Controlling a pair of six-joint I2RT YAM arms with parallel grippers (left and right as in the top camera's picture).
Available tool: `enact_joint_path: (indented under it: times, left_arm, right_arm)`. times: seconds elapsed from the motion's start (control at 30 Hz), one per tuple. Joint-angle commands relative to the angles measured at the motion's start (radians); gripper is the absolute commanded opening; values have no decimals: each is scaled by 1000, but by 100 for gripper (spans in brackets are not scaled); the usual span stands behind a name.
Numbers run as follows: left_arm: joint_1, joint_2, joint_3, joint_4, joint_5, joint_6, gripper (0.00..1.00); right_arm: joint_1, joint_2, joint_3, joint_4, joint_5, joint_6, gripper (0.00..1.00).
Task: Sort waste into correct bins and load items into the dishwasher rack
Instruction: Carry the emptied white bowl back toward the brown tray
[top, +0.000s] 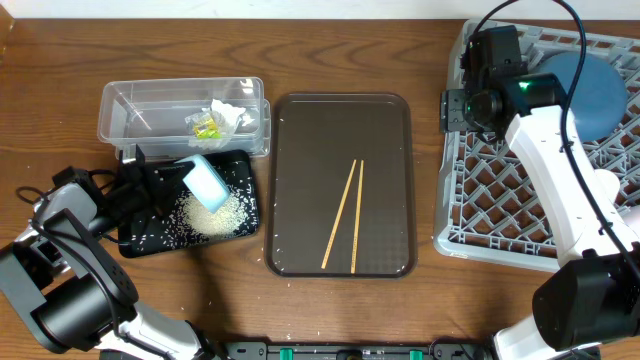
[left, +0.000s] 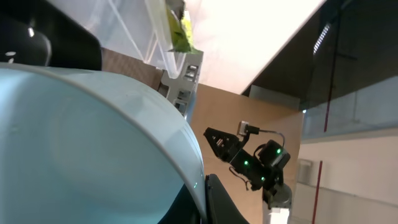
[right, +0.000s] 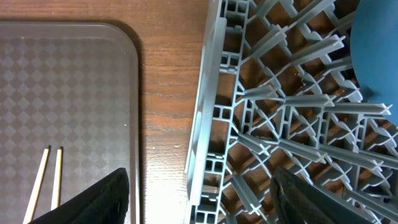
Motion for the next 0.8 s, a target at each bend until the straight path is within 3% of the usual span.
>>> enact_joint_path:
  times: [0.0, 0.23, 0.37, 0.5, 0.67, 0.77]
  left_arm:
    - [-9, -12, -1, -16, 1, 57, 6]
    - [-116, -141, 3, -68, -90, 143, 6]
    - [-266, -298, 20, -40, -307, 124, 6]
    - [-477, -404, 21, 114, -584, -35, 6]
    - [-763, -406, 20, 330, -850, -95, 6]
    - [-919, -364, 20, 441, -1085, -95, 6]
  right_arm:
    - [-7, -21, 23, -1, 10, 3, 72]
    - [-11, -21, 23, 0, 10, 3, 72]
    - [-11, -21, 23, 7, 10, 3, 72]
    - [-11, -21, 23, 18, 10, 4, 72]
    - [-9, -21, 23, 16, 9, 4, 72]
    - [-8, -21, 23, 15, 6, 4, 73]
